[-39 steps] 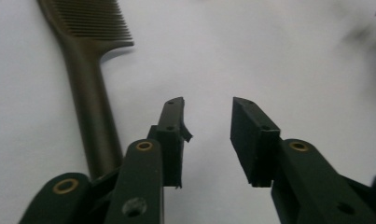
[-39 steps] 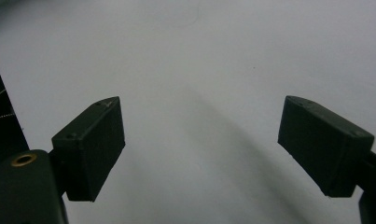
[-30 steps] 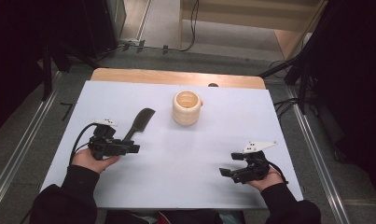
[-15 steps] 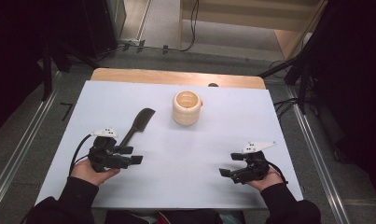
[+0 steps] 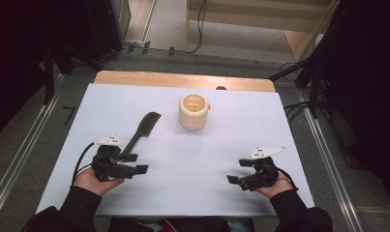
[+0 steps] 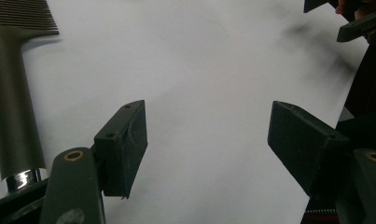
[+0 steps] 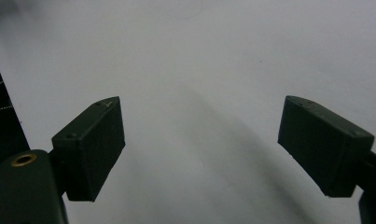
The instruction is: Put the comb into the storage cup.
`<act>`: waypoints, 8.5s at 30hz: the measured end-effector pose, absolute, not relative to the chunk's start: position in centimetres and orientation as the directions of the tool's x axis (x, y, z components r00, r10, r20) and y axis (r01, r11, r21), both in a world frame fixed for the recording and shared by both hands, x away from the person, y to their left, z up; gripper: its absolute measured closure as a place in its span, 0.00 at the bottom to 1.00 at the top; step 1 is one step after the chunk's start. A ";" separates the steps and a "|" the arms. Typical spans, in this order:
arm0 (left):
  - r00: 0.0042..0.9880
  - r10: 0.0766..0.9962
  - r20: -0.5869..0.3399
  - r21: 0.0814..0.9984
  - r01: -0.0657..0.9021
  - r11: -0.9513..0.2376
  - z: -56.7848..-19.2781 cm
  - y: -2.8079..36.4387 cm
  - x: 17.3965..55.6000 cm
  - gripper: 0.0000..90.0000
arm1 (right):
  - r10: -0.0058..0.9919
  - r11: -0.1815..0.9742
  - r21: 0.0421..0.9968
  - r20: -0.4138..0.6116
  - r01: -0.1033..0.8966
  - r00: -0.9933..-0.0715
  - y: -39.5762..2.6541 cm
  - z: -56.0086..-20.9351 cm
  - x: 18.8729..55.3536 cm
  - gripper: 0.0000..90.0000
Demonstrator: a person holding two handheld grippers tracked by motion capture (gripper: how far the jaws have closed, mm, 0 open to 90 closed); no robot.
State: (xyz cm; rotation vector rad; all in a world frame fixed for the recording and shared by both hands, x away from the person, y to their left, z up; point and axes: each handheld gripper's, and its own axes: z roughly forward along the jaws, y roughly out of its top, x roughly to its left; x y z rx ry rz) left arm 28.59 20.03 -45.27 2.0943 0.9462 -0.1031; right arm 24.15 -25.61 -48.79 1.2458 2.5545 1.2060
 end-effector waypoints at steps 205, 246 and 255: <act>0.710 0.513 -0.482 0.665 0.678 -0.314 -45.7 1.1 34.3 0.81 | 0.785 -0.133 0.764 0.470 0.631 -0.403 -25.3 -45.3 25.8 0.29; 0.733 0.464 -0.497 0.705 0.653 -0.277 -46.7 -1.2 32.4 0.80 | 0.710 -0.327 0.568 0.675 0.756 -0.200 -23.0 -45.9 29.3 0.73; 0.744 0.449 -0.495 0.711 0.644 -0.282 -46.7 -1.3 32.5 0.80 | 0.686 -0.347 0.548 0.702 0.761 -0.192 -23.3 -45.7 29.3 0.76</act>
